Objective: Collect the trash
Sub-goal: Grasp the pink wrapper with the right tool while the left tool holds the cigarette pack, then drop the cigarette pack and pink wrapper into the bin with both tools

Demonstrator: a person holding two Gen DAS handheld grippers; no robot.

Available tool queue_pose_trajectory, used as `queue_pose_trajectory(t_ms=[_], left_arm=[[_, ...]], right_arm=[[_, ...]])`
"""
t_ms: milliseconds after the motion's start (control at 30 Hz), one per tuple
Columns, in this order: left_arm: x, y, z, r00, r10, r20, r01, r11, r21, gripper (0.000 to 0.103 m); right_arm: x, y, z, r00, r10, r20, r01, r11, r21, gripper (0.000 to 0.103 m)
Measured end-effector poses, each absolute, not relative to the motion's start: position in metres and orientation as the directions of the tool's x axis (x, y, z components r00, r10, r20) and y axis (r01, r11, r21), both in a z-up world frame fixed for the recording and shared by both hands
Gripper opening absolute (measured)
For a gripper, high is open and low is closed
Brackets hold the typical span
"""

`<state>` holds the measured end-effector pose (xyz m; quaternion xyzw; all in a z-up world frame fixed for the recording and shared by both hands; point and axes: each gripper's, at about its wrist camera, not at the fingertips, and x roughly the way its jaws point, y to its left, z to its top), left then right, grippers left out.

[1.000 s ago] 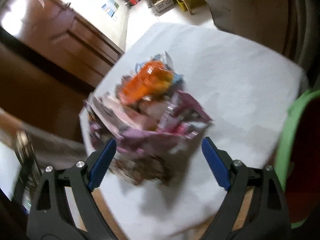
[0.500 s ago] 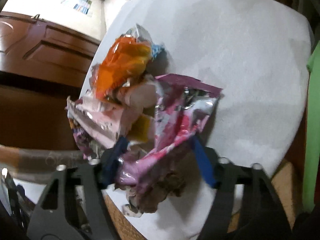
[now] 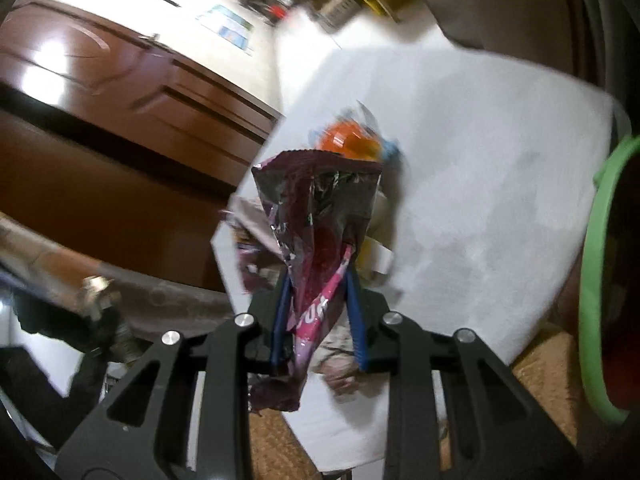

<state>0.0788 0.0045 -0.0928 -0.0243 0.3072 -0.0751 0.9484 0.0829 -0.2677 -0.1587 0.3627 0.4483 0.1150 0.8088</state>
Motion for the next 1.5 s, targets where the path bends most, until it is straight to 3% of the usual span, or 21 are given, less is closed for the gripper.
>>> queue_pose_trajectory(t_ms=[233, 667, 1167, 1500], left_arm=[[0.076, -0.003, -0.091, 0.799, -0.158, -0.581, 0.136, 0.987, -0.083, 0.046], [0.068, -0.027, -0.077, 0.798, -0.186, -0.573, 0.185, 0.981, -0.061, 0.046], [0.052, -0.095, -0.067, 0.776, -0.275, -0.567, 0.299, 0.953, -0.052, 0.046], [0.039, -0.131, -0.066, 0.753, -0.319, -0.575, 0.355, 0.933, -0.052, 0.046]], right_arm=[[0.05, -0.275, -0.109, 0.662, 0.533, -0.527, 0.0, 0.703, 0.711, 0.027], [0.022, -0.292, -0.065, 0.756, 0.486, -0.439, -0.094, 0.744, 0.661, 0.027], [-0.006, -0.359, -0.076, 0.804, 0.471, -0.363, -0.07, 0.681, 0.729, 0.027], [-0.024, -0.392, -0.092, 0.81, 0.462, -0.36, -0.042, 0.659, 0.751, 0.027]])
